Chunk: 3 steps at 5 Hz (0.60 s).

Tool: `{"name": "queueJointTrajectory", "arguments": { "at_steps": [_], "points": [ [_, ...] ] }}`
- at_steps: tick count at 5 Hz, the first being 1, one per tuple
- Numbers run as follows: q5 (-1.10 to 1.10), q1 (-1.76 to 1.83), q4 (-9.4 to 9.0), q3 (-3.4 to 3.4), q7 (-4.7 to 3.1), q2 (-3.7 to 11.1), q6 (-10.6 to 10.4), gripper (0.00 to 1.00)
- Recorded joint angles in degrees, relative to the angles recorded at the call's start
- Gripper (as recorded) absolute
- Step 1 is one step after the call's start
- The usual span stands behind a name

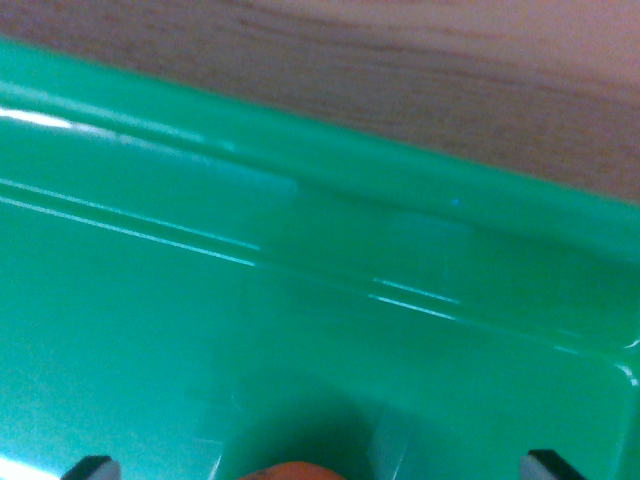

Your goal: Pick fruit

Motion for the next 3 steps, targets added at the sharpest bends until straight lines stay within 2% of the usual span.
{"name": "queueJointTrajectory", "arguments": {
  "at_steps": [1,2,3],
  "points": [
    [0.32,-0.08,-1.79,-0.01,-0.98,0.63,-2.01,0.00],
    [0.32,-0.08,-1.79,-0.01,-0.98,0.63,-2.01,0.00],
    [0.62,-0.16,-3.47,-0.02,-1.90,1.23,-3.90,0.00]
  ]
}}
